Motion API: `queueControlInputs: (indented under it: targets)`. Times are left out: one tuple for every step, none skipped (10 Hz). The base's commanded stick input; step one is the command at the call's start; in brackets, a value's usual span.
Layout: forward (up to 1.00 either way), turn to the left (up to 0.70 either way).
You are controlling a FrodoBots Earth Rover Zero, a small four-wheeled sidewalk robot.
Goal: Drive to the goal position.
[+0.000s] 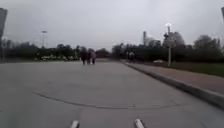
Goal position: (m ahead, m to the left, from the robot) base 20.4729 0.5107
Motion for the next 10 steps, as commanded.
queueControlInputs:
  targets:
    - [0.7,-0.03]
    - [0.7,-0.03]
    - [0.7,-0.03]
    - [0.7,-0.03]
    - [0.7,-0.03]
    - [0.7,-0.03]
    - [0.7,-0.03]
    - [0.7,-0.03]
    - [0.7,-0.03]
    - [0.7,-0.03]
